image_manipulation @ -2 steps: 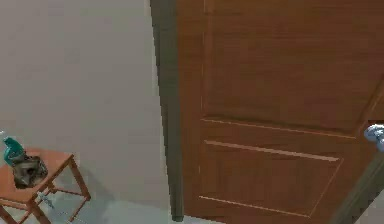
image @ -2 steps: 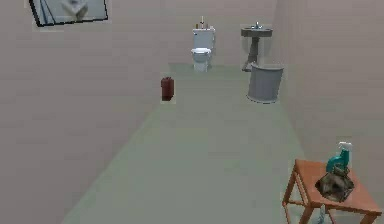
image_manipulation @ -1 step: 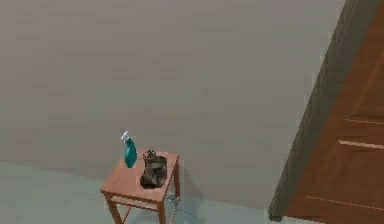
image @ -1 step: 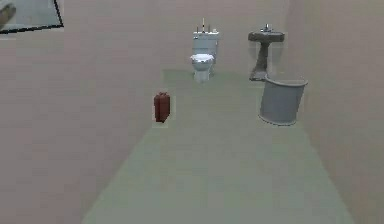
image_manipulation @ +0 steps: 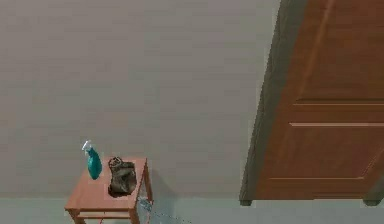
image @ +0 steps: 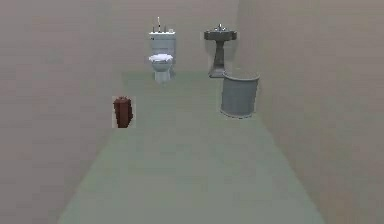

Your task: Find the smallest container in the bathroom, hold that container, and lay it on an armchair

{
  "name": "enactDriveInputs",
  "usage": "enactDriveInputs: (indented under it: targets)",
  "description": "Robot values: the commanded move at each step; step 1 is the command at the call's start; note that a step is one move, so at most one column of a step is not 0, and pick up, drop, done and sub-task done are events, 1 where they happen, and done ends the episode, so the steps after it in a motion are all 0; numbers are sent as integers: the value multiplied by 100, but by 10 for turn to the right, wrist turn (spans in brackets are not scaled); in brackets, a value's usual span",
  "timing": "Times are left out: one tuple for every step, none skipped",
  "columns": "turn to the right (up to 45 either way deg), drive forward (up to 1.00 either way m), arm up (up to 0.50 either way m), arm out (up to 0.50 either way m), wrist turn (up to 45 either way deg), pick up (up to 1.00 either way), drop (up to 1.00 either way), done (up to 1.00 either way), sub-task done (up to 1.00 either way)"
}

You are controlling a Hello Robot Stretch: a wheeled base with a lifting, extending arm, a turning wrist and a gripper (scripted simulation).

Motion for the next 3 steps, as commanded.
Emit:
enactDriveInputs:
  targets:
    - [0,85,0,0,0,0,0,0,0]
    - [210,0,0,0,0,0,0,0,0]
    - [0,90,0,0,0,0,0,0,0]
